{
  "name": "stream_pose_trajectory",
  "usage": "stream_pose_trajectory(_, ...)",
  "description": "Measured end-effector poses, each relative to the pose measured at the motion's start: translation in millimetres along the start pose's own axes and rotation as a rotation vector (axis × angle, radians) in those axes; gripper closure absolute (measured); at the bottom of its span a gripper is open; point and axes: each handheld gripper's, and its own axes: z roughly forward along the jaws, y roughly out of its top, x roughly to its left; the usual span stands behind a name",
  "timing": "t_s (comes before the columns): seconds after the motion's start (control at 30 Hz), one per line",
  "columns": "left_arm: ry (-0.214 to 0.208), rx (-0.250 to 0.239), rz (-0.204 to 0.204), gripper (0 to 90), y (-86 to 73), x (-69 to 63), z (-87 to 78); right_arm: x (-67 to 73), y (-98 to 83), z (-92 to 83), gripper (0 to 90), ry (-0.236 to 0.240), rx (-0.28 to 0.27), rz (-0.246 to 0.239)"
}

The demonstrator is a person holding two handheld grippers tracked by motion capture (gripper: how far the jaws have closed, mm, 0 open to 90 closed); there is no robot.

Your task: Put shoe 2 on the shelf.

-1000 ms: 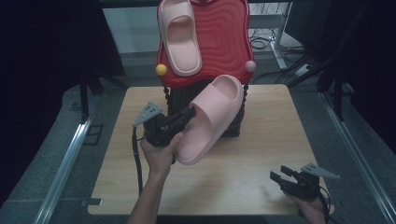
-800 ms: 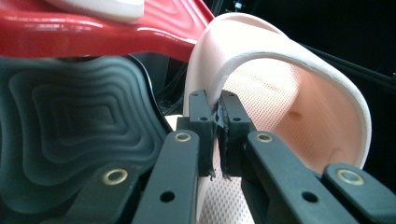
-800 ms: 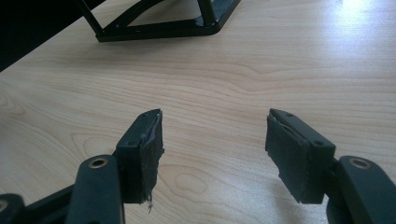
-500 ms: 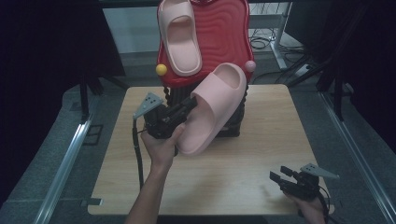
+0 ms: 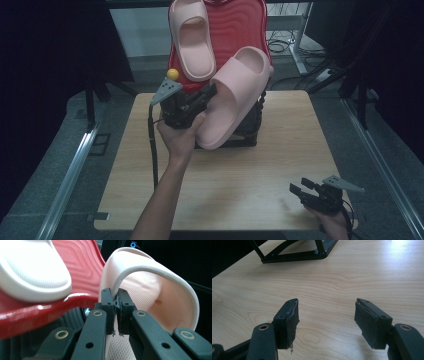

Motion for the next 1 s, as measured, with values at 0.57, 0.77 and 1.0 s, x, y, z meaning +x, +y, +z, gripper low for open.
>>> stream_pose_trajectory(0.57,0.016,-0.006,0.019,85.9,29.4,-4.6,47.6,-3.4,-0.4,-4.1,36.0,-0.002,-0.011,0.014)
stream_pose_trajectory(0.77,0.039,-0.013,0.018,86.0,38.2,-1.8,58.2,-4.2,-0.3,-4.9,36.0,-0.004,-0.014,0.015)
stream_pose_trajectory(1.0,0.063,-0.025,0.023,86.0,51.7,-2.4,71.9,-4.1,-1.3,-4.2,36.0,-0.003,-0.005,0.017)
